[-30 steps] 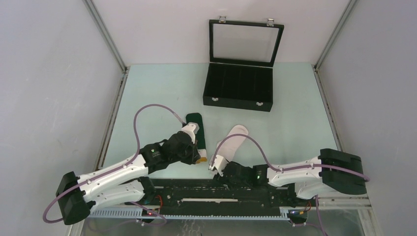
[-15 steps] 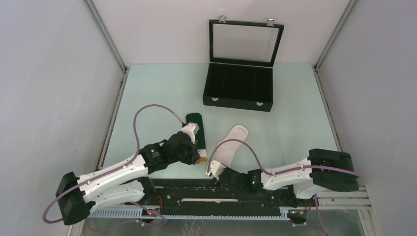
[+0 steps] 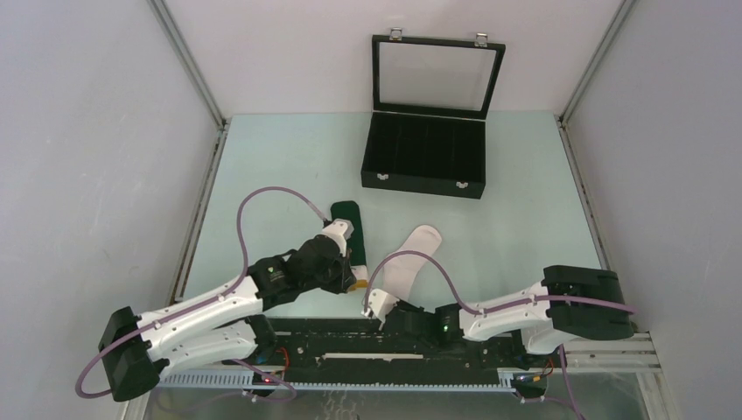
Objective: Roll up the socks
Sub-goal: Roll a pair of socks at the center of the board.
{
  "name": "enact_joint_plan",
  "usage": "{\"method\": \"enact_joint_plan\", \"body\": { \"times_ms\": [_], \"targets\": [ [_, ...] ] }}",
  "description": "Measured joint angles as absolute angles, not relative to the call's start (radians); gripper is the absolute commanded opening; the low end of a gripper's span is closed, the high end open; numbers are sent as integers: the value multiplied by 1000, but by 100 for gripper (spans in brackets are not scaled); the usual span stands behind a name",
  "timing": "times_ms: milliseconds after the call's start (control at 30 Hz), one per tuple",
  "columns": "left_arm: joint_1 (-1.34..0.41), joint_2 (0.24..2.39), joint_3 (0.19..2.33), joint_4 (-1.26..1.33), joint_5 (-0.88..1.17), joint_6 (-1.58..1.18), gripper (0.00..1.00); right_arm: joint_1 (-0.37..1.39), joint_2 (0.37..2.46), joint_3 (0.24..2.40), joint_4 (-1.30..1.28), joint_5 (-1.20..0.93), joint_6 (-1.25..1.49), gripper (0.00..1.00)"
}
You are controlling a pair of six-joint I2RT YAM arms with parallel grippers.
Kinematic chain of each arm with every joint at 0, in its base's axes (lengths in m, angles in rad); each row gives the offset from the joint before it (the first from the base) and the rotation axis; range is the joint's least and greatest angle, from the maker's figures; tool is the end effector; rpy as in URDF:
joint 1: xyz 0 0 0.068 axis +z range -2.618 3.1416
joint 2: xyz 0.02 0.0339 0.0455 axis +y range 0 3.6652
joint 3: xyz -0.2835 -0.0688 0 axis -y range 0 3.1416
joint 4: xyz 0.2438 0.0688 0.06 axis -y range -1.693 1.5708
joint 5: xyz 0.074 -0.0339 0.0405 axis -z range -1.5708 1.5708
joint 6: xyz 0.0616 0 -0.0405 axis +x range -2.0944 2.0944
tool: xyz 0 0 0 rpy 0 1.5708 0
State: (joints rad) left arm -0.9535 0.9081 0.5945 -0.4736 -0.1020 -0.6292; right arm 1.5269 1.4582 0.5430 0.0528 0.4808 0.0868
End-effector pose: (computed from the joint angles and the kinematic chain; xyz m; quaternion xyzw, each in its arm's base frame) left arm 0.1160 -0.1525 0.2230 0.1298 0.9141 -0.2381 0.3016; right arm 0.0402 0.2665 0.1409 -0.5386 0.7393 0.0888 0.3943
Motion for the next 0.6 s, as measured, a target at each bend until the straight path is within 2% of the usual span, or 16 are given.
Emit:
{"method": "enact_joint_plan", "body": {
  "times_ms": [233,600],
  "targets": [
    [-953,906,595,-473,-99,-629,0,1467,1411,543,15,370,99,0],
    [-953,966,597,-434,-41,-624,0,1120,1327,543,-20,-64,226,0]
  ]
}}
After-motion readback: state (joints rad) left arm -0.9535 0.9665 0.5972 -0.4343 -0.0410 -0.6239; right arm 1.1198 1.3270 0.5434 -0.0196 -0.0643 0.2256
